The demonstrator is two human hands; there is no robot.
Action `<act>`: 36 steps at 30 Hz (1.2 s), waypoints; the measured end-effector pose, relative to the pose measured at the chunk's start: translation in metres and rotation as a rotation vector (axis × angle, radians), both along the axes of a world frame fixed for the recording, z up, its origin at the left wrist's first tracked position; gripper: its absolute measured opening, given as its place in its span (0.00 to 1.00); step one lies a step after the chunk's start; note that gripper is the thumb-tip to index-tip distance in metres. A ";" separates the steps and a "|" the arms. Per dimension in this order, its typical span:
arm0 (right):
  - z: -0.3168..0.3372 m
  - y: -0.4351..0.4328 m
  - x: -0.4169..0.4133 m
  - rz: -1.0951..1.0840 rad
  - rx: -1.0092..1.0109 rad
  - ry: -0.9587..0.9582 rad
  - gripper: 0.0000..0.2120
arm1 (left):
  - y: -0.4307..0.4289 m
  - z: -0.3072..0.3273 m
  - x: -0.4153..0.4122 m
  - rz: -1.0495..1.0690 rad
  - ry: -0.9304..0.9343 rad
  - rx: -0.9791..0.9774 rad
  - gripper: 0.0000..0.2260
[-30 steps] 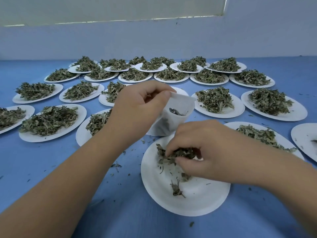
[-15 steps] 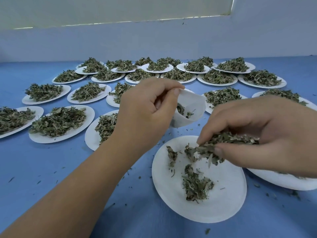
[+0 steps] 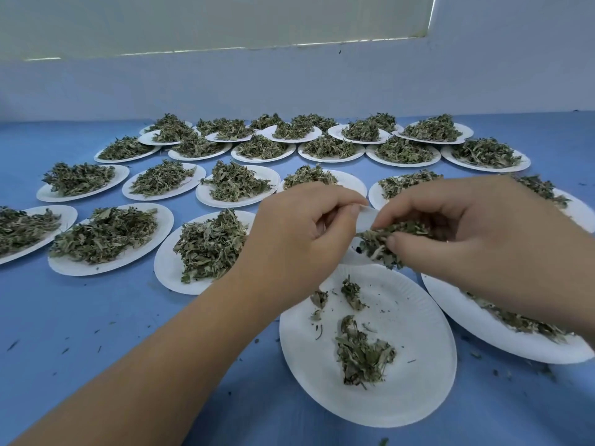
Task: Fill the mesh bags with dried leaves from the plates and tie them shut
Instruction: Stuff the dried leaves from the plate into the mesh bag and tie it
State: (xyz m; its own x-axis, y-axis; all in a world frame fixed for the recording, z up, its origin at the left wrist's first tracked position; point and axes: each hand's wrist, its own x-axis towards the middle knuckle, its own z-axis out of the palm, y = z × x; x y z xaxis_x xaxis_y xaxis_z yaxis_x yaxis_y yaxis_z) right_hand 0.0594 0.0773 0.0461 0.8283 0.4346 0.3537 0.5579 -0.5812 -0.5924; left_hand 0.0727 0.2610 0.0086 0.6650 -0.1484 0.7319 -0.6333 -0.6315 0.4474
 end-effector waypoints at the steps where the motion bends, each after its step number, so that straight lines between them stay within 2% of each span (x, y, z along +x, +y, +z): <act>1: 0.000 0.002 -0.001 -0.022 -0.027 -0.004 0.07 | -0.001 -0.001 0.000 -0.002 0.006 0.001 0.07; 8: -0.009 0.012 -0.002 -0.167 -0.214 -0.129 0.10 | -0.010 -0.004 -0.004 -0.061 0.093 0.010 0.08; 12: -0.018 0.017 0.001 -0.256 -0.269 -0.209 0.06 | -0.010 -0.004 -0.004 -0.054 0.137 -0.053 0.08; 14: -0.020 0.018 0.002 -0.269 -0.276 -0.234 0.07 | -0.010 -0.003 -0.004 -0.045 0.150 -0.070 0.08; 20: -0.014 0.015 -0.001 -0.223 -0.114 -0.162 0.08 | -0.012 -0.004 -0.004 -0.033 0.208 -0.091 0.08; 25: -0.014 0.019 0.004 -0.207 -0.234 -0.210 0.07 | -0.012 -0.004 -0.005 -0.065 0.274 -0.148 0.08; 27: -0.015 0.018 0.005 -0.184 -0.208 -0.209 0.07 | -0.012 -0.004 -0.004 -0.080 0.297 -0.170 0.09; 31: -0.013 0.013 0.004 -0.135 -0.032 -0.191 0.07 | -0.010 -0.003 -0.004 -0.077 0.323 -0.208 0.08; 36: -0.015 0.014 0.005 -0.109 -0.108 -0.250 0.06 | -0.008 -0.001 -0.006 -0.096 0.311 -0.191 0.10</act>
